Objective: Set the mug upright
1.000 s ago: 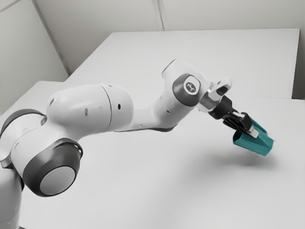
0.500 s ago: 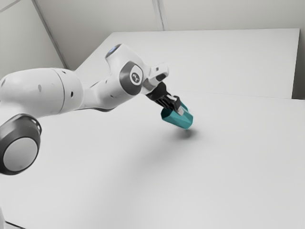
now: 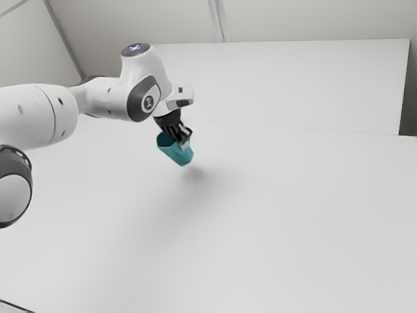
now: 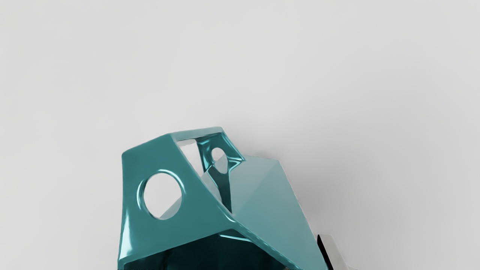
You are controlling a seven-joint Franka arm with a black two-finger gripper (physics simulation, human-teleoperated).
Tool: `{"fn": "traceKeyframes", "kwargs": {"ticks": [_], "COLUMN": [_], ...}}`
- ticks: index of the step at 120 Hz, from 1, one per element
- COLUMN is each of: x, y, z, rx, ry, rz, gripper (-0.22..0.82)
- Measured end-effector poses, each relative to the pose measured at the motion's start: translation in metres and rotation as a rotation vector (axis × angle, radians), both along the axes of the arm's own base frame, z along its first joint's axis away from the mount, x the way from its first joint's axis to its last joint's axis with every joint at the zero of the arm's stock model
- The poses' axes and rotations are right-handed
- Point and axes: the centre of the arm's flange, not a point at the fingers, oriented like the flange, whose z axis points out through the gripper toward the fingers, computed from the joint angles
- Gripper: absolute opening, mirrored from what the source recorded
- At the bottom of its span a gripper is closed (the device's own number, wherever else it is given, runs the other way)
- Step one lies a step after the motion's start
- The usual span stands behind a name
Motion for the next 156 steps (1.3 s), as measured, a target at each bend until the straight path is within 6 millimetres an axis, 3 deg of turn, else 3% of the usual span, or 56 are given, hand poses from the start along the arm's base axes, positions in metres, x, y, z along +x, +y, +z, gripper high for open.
{"fn": "traceKeyframes", "kwargs": {"ticks": [49, 109, 136, 156], "x": [-0.012, -0.011, -0.012, -0.011], "y": [0.029, 0.031, 0.032, 0.031], "z": [-0.032, -0.061, -0.061, -0.052], "rx": [0.039, 0.036, 0.025, 0.026], "ry": [0.188, 0.239, 0.241, 0.226], "rz": [0.117, 0.165, 0.173, 0.168], "gripper": [-0.18, -0.18, 0.27, 0.45]}}
